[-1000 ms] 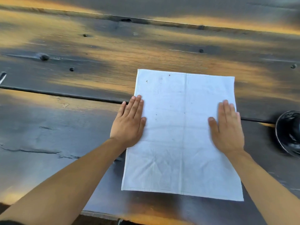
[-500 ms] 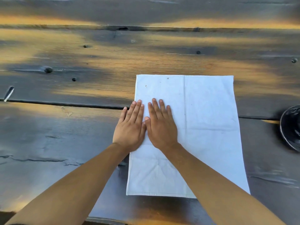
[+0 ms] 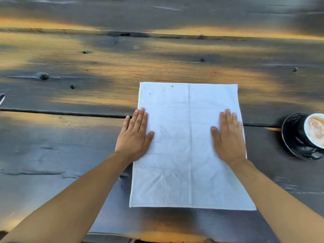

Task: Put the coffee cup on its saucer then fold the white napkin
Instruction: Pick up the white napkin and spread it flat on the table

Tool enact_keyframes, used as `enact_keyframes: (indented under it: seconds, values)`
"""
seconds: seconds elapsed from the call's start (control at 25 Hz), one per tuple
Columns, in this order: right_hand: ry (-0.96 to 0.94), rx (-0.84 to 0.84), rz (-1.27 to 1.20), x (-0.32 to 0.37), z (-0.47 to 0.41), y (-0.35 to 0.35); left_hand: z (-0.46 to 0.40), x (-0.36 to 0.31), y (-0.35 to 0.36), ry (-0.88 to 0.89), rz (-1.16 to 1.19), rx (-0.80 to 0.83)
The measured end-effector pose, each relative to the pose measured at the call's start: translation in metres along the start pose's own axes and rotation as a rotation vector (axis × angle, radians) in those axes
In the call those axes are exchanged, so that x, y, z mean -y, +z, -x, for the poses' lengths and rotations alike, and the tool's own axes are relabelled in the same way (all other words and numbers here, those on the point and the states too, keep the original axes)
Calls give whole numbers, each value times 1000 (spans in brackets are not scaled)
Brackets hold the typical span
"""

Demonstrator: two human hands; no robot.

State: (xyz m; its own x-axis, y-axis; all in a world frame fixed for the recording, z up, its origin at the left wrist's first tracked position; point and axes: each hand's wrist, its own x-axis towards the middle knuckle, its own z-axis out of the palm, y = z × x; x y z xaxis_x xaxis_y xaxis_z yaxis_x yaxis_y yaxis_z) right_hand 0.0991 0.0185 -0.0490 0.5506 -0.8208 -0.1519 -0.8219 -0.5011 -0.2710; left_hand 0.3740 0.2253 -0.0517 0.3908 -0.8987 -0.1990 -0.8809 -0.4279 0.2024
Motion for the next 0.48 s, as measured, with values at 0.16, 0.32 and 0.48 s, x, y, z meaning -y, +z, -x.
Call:
enact_keyframes:
  seconds: [0.16,0.32,0.48]
  values:
    - [-86,-67,-64,64,31,6,20,-6,-10,-1,151,-78]
    - [-334,80,-77,159,89,37,87,-17,8,73,174,-76]
    - [-418,127,31,188,107,63,111,-13,23,48,26,-43]
